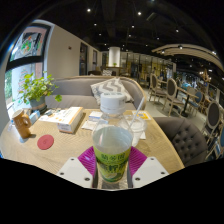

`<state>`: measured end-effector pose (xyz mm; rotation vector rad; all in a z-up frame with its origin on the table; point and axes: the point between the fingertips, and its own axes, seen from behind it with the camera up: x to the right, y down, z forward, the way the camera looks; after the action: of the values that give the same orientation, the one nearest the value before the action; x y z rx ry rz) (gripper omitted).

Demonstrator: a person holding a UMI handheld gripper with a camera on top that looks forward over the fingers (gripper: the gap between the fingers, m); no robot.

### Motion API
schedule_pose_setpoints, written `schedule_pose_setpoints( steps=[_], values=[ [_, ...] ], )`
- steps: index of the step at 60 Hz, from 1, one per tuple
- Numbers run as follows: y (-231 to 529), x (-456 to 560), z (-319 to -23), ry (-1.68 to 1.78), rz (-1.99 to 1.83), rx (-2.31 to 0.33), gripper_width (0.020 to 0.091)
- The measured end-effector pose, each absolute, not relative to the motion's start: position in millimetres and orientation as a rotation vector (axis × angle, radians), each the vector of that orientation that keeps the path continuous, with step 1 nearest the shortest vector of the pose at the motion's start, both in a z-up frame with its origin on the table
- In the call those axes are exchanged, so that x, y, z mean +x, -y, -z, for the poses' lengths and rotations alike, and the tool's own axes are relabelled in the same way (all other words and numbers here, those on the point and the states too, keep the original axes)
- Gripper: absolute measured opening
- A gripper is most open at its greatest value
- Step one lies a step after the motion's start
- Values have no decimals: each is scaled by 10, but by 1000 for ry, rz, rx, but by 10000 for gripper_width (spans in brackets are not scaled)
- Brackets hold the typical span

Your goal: Pour water

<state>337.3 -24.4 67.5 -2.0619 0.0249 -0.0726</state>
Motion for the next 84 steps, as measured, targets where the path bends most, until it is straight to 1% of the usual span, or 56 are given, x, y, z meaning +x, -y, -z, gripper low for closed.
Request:
schedule_pose_setpoints(
  steps=[7,15,21,27,34,38,42,46,51,58,59,64,70,76,84],
  values=[
    [208,3334,-816,2,132,-2049,390],
    [105,3263,-1152,54,249,-2015,390],
    [-11,3128,-1541,124,374,-1970,390],
    [-150,2886,-2012,247,554,-1906,389],
    [-365,2296,-2573,456,761,-1780,389],
    [-491,1881,-2785,592,882,-1701,390],
    [-592,1477,-2898,733,1000,-1625,389],
    [-692,1076,-2907,873,1113,-1550,388],
    [-793,671,-2798,1038,1236,-1463,386],
    [-910,323,-2530,1267,1424,-1358,386],
    [-949,319,-2455,1296,1441,-1343,387],
    [-993,216,-2263,1429,1553,-1294,386],
    [-1037,161,-2073,1563,1655,-1234,385],
    [-1054,140,-1966,1612,1670,-1239,386],
    [-1009,104,-2001,1538,1567,-1321,390]
  ],
)
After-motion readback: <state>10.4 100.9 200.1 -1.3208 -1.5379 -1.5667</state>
